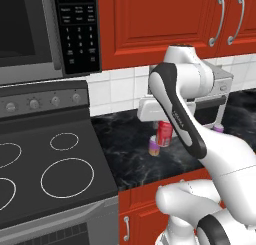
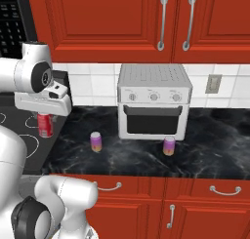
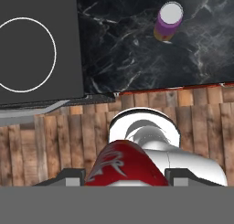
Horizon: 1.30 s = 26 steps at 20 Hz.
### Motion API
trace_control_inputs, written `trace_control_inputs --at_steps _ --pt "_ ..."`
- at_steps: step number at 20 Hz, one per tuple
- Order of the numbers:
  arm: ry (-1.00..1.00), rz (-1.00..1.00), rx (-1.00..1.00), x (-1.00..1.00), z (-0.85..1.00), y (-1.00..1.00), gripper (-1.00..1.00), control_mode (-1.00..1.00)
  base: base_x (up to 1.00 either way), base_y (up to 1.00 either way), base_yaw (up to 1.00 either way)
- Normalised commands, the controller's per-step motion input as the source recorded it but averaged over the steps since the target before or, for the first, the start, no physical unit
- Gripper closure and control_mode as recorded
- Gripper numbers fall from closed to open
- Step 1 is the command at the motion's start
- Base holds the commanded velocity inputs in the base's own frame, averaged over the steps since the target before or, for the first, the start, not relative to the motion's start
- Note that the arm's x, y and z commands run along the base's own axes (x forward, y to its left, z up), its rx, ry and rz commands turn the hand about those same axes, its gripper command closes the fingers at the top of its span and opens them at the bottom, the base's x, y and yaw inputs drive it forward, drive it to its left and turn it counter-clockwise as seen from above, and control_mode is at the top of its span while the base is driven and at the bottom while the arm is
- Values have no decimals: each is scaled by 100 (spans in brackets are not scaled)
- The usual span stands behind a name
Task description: Four empty soda cans are scattered around the kitchen. Gather all the cans and cluster them next to the stove for recycling.
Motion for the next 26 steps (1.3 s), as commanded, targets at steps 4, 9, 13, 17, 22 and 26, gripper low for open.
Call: trace_control_inputs --at_steps 4,9,13,17,22,26 --pt "0 0 0 0 0 0 100 100 0 0 0" --pt "0 0 0 0 0 0 100 100 0 0 0" --pt "0 0 0 0 0 0 100 100 0 0 0" --pt "0 0 0 0 0 0 100 100 0 0 0" --pt "0 0 0 0 0 0 100 -100 0 0 0" --pt "-8 0 -3 0 0 3 100 -100 0 0 0"
